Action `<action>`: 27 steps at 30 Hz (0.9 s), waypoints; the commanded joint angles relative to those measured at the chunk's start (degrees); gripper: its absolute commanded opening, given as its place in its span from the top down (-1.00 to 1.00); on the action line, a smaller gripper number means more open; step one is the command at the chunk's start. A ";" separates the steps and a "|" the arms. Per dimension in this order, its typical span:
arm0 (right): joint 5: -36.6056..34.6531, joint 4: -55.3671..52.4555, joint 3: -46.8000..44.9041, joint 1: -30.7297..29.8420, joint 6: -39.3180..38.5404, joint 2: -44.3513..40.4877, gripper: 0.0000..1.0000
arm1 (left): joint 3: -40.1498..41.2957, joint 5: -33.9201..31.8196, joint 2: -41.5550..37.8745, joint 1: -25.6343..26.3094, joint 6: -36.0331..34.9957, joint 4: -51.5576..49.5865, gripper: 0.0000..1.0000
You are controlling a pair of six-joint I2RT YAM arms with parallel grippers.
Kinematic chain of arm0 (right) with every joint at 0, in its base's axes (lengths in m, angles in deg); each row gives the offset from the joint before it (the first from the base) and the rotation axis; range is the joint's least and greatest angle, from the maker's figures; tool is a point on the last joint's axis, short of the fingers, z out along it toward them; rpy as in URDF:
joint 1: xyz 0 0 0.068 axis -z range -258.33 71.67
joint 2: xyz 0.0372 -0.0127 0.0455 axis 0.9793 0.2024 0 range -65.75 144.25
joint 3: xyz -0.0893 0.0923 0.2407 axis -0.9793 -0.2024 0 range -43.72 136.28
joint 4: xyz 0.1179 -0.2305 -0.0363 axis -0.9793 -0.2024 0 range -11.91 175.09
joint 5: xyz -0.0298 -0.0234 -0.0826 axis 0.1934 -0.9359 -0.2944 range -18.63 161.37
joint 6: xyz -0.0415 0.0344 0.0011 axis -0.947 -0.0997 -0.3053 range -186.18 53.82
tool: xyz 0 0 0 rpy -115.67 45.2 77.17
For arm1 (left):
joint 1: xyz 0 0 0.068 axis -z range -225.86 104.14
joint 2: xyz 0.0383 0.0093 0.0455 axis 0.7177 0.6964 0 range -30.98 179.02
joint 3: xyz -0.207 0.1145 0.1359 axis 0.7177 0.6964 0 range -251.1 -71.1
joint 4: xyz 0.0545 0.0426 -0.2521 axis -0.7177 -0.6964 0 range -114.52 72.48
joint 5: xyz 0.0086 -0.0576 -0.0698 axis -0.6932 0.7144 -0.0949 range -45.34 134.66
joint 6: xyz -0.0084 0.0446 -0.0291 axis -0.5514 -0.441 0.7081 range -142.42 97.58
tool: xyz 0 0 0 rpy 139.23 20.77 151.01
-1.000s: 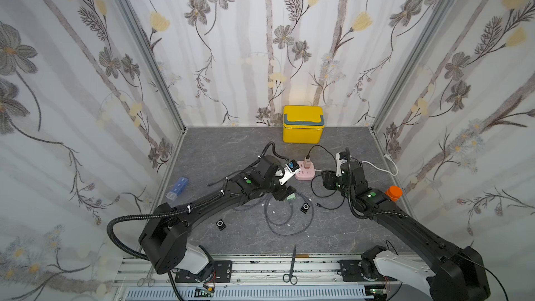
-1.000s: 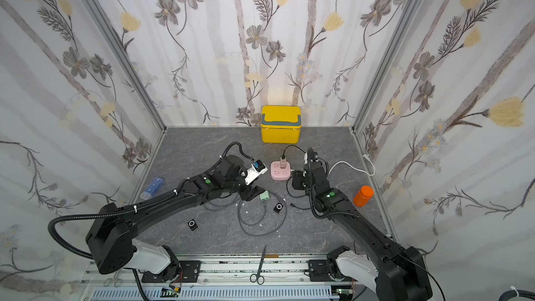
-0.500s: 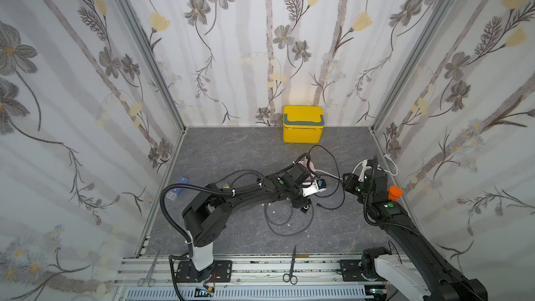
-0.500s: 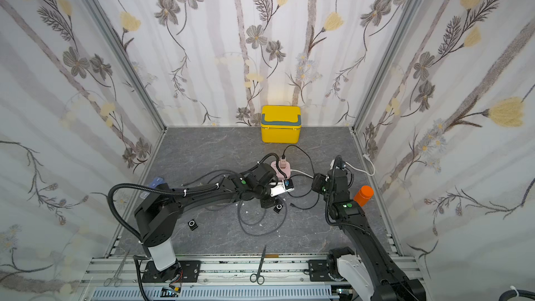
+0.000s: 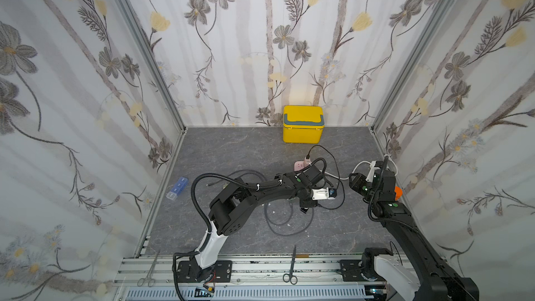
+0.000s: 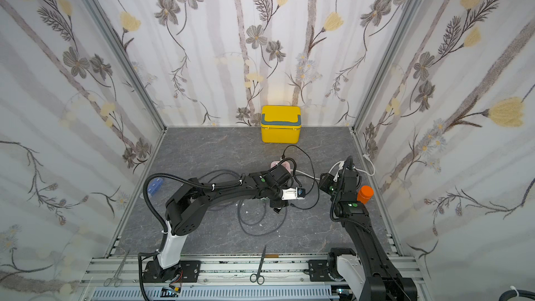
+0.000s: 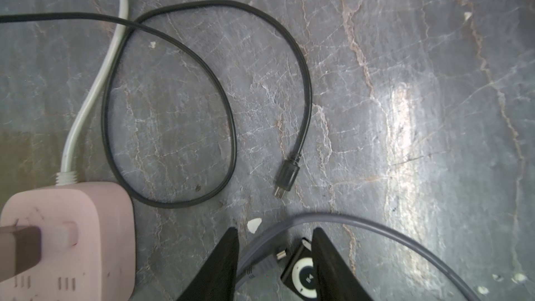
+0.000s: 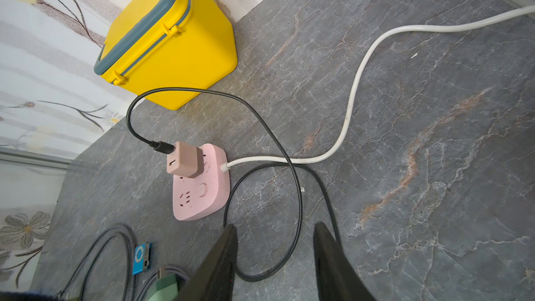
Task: Charge mp3
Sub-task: Pick up the charging cable from the center of the board.
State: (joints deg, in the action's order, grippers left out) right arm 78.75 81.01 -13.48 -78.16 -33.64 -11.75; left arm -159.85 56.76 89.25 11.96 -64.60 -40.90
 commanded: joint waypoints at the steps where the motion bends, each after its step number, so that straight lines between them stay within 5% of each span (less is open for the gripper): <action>1: 1.92 2.14 0.36 0.52 0.62 0.77 0.14 | -1.20 1.89 1.18 0.05 -2.37 -1.19 0.16; 27: 4.56 0.57 3.25 0.98 -0.93 4.01 0.19 | -2.35 4.25 6.90 0.27 -0.75 2.98 0.13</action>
State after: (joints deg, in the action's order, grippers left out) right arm 83.03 81.31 -10.73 -77.18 -33.93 -7.58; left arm -162.32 61.24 95.50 12.22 -65.47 -38.01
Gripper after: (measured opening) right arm 0.406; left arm 0.435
